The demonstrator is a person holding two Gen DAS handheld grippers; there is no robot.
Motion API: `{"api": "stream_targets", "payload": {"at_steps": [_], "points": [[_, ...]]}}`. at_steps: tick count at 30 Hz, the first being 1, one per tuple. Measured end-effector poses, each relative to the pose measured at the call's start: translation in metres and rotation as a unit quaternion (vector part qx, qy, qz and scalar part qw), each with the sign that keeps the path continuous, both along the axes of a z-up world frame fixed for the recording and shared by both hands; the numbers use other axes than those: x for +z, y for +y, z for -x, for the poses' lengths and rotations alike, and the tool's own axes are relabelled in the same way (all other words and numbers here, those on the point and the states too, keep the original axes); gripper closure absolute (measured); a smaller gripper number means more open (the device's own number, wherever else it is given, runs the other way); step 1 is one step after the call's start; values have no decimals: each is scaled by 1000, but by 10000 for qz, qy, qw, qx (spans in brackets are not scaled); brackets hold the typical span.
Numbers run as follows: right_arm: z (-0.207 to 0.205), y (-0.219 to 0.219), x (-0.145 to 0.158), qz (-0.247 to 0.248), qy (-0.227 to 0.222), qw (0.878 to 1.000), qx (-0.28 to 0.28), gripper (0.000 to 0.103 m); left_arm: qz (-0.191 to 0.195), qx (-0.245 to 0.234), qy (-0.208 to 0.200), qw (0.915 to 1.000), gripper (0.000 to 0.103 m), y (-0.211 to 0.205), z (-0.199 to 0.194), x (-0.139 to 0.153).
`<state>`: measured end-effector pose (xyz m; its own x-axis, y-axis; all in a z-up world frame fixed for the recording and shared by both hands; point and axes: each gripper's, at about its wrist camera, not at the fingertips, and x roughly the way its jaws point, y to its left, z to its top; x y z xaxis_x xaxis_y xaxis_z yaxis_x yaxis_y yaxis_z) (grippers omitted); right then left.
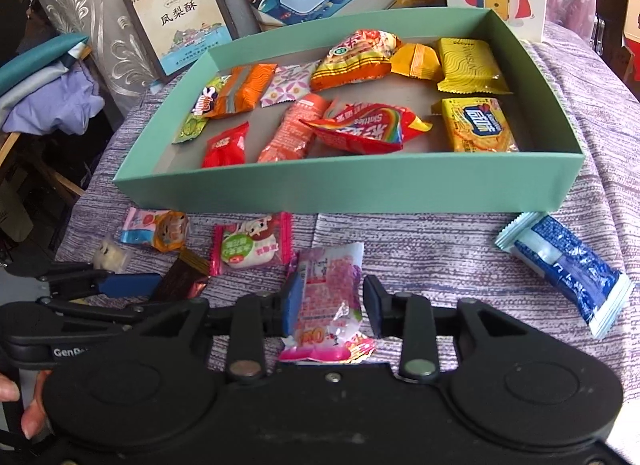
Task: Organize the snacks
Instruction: 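Grasp the brown chocolate bar with the left gripper while the right grasps the pink-white candy, then lower both snacks into the green box and open both grippers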
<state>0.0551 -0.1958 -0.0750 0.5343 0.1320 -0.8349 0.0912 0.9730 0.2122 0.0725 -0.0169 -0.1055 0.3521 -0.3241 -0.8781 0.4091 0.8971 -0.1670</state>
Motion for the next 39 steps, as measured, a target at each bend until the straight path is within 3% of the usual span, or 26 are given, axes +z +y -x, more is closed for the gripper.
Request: {"api": "stream_targets", "payload": {"at_steps": [2, 3, 9, 10, 11, 12, 15, 32, 39], "points": [[0, 7, 1, 125, -7, 9999, 56, 46, -58, -42, -113, 9999, 57, -2, 2, -1], [-1, 12, 1, 193, -2, 9998, 111, 45, -116, -32, -177, 9998, 66, -2, 3, -1], [-15, 25, -16, 567, 197, 9979, 242, 43, 140, 132, -96, 9998, 67, 22, 2, 0], [-16, 28, -17, 679, 167, 9971, 309, 44, 166, 153, -73, 9997, 66, 25, 2, 0], [-15, 31, -17, 804, 133, 9959, 388, 57, 196, 163, -69, 9997, 66, 27, 2, 0], [-15, 34, -17, 887, 105, 9949, 468, 63, 219, 172, -69, 9996, 65, 28, 2, -1], [-16, 37, -14, 742, 145, 9954, 587, 74, 220, 194, -112, 9995, 66, 26, 2, -1], [16, 18, 40, -60, -334, 9989, 309, 75, 562, 115, -521, 9970, 68, 32, 29, 46], [-3, 11, 74, -597, -701, 9955, 229, 75, 769, 318, -857, 9928, 68, 43, 7, 78]]}}
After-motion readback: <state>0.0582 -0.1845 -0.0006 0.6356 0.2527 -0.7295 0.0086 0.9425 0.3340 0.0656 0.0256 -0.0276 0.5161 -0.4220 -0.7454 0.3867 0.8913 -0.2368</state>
